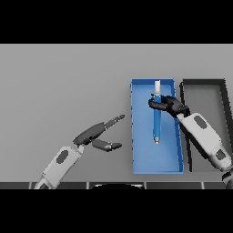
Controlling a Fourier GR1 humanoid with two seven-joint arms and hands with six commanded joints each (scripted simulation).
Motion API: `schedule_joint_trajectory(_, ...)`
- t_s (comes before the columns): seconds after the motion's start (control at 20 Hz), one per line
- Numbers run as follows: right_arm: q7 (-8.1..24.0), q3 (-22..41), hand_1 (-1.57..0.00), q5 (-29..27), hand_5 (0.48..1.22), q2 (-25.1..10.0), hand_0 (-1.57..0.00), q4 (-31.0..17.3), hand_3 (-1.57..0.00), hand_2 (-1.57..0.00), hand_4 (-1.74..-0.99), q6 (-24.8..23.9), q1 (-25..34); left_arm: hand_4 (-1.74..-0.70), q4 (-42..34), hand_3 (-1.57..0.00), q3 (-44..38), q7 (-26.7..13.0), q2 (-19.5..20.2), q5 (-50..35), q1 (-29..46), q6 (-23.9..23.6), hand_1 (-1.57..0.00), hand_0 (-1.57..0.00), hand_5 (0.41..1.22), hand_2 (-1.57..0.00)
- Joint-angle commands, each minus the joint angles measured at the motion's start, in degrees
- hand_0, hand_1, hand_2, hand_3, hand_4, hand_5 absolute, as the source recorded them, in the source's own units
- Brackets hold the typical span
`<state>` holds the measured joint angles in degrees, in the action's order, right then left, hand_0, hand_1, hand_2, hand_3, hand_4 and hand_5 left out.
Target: Pick up the blue pipe and place it into the blue bin.
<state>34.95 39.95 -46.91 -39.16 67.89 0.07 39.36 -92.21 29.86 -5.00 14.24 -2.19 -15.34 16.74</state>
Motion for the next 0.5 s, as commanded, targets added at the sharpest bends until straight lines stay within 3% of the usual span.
schedule_joint_trajectory(0.0, -0.1, 0.2, -0.09, 0.4, 0.880, -0.1, -0.12, -0.3, -0.05, -0.09, -1.189, 0.2, 0.0, -0.83, 0.7, 0.00, 0.1, 0.0, -0.1, 0.2, 0.3, 0.0, 0.00, 0.00, 0.471, 0.00)
schedule_joint_trajectory(0.15, 0.0, 1.1, -0.05, 0.4, 0.818, -0.1, -0.06, 0.2, -0.03, -0.05, -1.188, -1.5, 0.4, -0.83, 0.0, 0.00, 0.4, -0.5, -0.5, 0.4, 0.3, -0.4, 0.00, 0.00, 0.471, 0.00)
schedule_joint_trajectory(0.45, -1.8, 1.6, -0.01, 1.6, 0.772, -0.4, -0.02, 0.3, -0.01, -0.01, -1.186, -1.3, -0.2, -0.83, -1.3, 0.00, 0.0, 0.1, 0.8, 0.2, 0.8, -0.3, 0.00, 0.00, 0.472, 0.00)
